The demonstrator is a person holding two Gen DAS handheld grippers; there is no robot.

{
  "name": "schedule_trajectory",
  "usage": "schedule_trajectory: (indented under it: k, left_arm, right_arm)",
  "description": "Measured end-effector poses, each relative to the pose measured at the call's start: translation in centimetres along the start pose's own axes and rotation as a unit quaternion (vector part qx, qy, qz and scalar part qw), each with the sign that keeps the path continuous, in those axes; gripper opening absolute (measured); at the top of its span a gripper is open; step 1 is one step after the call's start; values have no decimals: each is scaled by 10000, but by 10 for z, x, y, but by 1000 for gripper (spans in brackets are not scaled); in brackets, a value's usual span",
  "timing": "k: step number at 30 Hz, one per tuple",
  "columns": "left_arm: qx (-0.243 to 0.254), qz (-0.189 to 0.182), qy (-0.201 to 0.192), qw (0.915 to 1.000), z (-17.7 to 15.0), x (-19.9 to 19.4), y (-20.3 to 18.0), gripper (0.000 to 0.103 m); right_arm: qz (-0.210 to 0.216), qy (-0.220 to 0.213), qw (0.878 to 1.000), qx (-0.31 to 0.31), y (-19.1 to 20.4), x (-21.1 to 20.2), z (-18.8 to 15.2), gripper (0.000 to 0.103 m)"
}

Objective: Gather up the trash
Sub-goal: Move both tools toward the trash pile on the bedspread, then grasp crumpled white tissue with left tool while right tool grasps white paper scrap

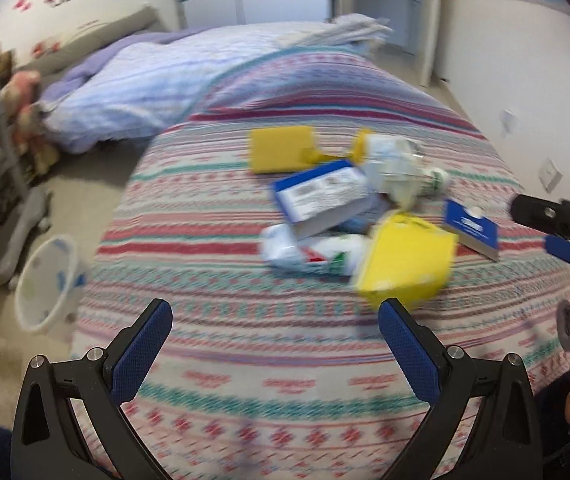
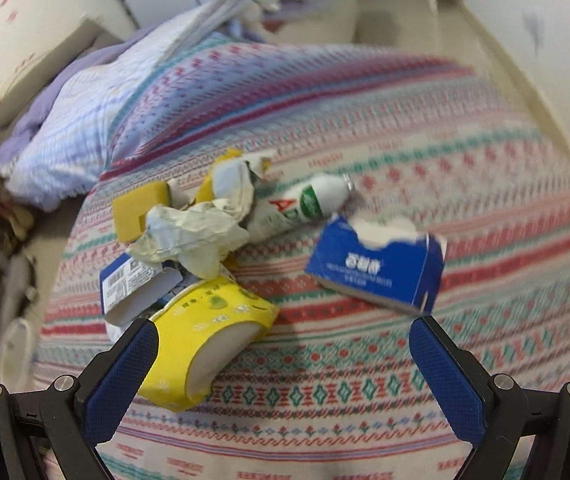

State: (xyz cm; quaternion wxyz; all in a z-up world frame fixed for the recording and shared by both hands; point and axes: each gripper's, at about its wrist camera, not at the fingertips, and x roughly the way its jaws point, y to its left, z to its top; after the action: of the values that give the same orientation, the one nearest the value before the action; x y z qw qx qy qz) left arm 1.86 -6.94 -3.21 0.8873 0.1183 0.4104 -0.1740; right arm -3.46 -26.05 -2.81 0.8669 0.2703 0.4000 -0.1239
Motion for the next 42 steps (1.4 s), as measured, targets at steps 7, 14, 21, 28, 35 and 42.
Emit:
schedule_trajectory:
  k: [7,14,21,28,35,42]
  left_arm:
    - [831,-566,271,9946,13,9,-58,103]
    - [976,-470,113,9940,61,23,-60,103]
    - [1258,-161,141,9918,111,68,-93,93]
    - [861,-422,527,9940,112,94,-84,30]
    - [23,-1251,338,9916,126,55,-40,29]
    - [-438,-1378,69,9895,127,4,33,29]
  right_arm:
    - [15,-50,9989,465,-21,-2,5,103]
    - [-79,-166,9965,818,-40,-2,16,103]
    - [-118,-124,9941,1074,-52,1,18,103]
    - [-248,-113,9913,1287,-68,3,24,103]
    - [-362,-79,9944,987,-57,10,41,103]
    - [406,486,9949,788,-31,54,73,103]
